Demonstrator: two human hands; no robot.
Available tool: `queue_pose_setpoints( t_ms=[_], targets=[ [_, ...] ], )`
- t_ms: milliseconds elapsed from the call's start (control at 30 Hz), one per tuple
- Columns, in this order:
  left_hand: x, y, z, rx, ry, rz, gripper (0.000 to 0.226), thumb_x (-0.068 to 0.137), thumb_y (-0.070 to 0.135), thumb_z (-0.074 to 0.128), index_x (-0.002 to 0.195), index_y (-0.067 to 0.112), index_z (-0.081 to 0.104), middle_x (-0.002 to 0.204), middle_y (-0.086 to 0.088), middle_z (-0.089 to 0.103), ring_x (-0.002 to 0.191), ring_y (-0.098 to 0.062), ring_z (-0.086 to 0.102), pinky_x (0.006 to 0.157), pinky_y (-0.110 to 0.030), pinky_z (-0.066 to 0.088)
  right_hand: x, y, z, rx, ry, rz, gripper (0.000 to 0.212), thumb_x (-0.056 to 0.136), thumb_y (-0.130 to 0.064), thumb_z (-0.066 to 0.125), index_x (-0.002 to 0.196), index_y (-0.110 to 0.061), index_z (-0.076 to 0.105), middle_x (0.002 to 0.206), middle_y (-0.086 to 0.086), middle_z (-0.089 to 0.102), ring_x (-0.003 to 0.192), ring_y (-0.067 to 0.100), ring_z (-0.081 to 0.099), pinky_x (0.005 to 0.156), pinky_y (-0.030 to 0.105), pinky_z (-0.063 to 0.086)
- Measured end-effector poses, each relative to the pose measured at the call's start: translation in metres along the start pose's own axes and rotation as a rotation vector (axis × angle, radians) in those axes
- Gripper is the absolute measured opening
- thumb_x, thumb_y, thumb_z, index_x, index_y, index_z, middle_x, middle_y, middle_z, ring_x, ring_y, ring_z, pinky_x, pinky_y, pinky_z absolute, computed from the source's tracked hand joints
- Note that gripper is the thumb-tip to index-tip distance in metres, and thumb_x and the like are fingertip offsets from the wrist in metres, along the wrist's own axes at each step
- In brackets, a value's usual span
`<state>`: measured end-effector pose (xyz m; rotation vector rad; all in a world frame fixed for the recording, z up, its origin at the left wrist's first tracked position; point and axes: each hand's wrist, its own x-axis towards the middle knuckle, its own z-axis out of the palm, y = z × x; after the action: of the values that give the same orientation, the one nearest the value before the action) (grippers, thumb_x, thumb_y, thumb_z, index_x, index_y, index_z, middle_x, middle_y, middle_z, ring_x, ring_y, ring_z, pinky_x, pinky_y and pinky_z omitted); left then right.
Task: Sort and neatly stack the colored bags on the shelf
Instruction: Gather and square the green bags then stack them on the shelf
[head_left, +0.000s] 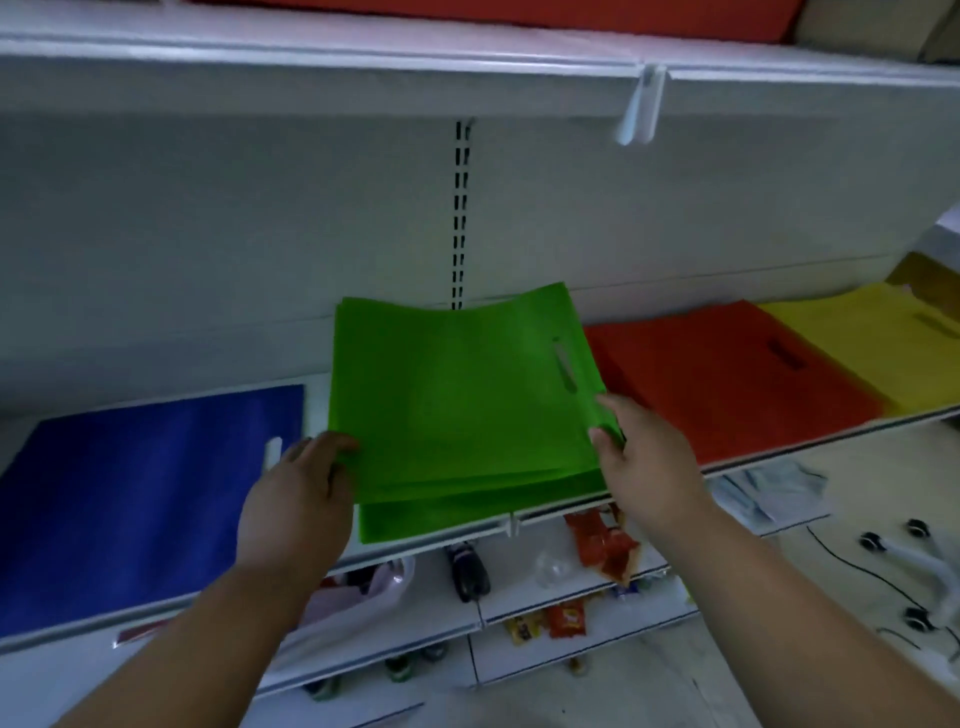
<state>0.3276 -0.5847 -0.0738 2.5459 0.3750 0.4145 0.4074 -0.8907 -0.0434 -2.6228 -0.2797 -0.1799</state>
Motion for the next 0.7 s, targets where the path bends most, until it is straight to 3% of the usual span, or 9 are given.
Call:
queue_pose_setpoints(
  t_ms=[100,233,333,567,700],
  targets=[
    [-0.015,0.014,0.024,0.126,0.014,-0.031,0.020,0.094,0.014,0.054,0.108,0.017,0.068,0.094,-0.005,0.062,0.064,-0.018,0.049,0.053,-0.028,0.032,0.016,0.027,0.004,-0.009,-0.138,-0.018,0.045,0.099,-0.028,0.053,0.142,-0.015,0.047,0.137,0.008,0.055,0.122,0.024,0.053,0.095,0.028,0.040],
    [-0.021,0.022,0.043,0.307,-0.021,-0.067,0.019,0.089,0.014,0.059,0.104,0.016,0.070,0.089,-0.006,0.060,0.070,-0.031,0.061,0.058,-0.032,0.043,0.031,0.050,0.014,-0.101,-0.250,-0.052,0.044,0.099,-0.032,0.052,0.137,-0.010,0.050,0.132,0.011,0.058,0.118,0.028,0.055,0.096,0.037,0.045],
    [-0.019,0.027,0.049,0.439,-0.061,-0.053,0.019,0.084,0.015,0.061,0.099,0.017,0.072,0.087,-0.007,0.061,0.071,-0.033,0.062,0.060,-0.035,0.049,0.039,0.055,0.018,-0.148,-0.265,-0.068,0.035,0.098,-0.032,0.054,0.122,-0.007,0.058,0.117,0.014,0.064,0.105,0.030,0.060,0.088,0.042,0.049],
    [-0.016,0.033,0.054,0.552,-0.100,-0.078,0.020,0.082,0.022,0.061,0.098,0.025,0.073,0.087,-0.002,0.059,0.077,-0.028,0.061,0.063,-0.033,0.045,0.045,0.053,0.021,-0.295,-0.288,-0.137,0.028,0.095,-0.035,0.057,0.111,-0.012,0.063,0.100,0.007,0.065,0.090,0.025,0.062,0.075,0.034,0.052],
    [-0.018,0.036,0.048,0.561,-0.083,-0.130,0.017,0.079,0.024,0.063,0.094,0.021,0.070,0.086,-0.002,0.054,0.077,-0.027,0.060,0.063,-0.031,0.042,0.050,0.031,0.009,-0.362,-0.260,-0.227,0.033,0.091,-0.039,0.062,0.113,-0.014,0.060,0.105,0.007,0.061,0.095,0.026,0.060,0.074,0.032,0.047]
  ],
)
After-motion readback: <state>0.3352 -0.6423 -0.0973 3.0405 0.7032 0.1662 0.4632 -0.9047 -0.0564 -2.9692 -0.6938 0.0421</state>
